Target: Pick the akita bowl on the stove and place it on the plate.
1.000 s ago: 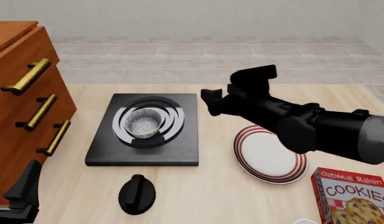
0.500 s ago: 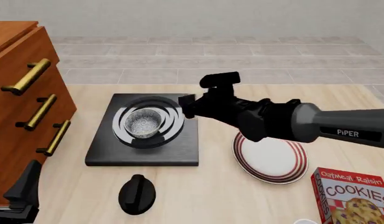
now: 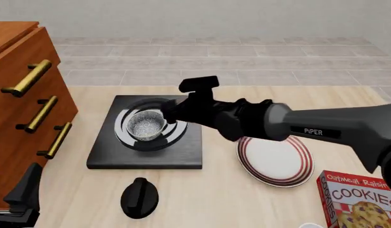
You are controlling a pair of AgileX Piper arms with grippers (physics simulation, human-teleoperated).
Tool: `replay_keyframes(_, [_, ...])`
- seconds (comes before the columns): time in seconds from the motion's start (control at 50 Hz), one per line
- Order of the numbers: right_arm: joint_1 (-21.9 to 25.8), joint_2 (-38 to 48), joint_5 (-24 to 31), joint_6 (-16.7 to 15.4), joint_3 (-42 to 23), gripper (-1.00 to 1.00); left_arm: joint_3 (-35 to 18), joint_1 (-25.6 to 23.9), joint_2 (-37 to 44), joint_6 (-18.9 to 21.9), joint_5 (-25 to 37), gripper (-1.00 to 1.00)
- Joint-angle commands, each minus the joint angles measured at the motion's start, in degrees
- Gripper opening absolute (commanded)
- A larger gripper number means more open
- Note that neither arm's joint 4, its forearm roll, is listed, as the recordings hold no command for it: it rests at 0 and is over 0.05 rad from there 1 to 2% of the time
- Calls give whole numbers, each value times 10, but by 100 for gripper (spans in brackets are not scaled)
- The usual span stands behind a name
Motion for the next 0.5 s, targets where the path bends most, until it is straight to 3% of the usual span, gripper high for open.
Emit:
replay_keyframes(0.02, [19, 32, 22, 0, -38, 100, 0, 0, 0, 0, 0, 100])
replay_keyframes(0.28, [28, 81, 43, -17, -83, 100, 0, 0, 0, 0, 0, 100])
replay_keyframes(0.46, [16, 107, 55, -64, -105, 100, 0, 0, 0, 0, 0, 100])
replay_keyframes(0.5, [19, 114, 55, -60, -107, 100, 0, 0, 0, 0, 0, 100])
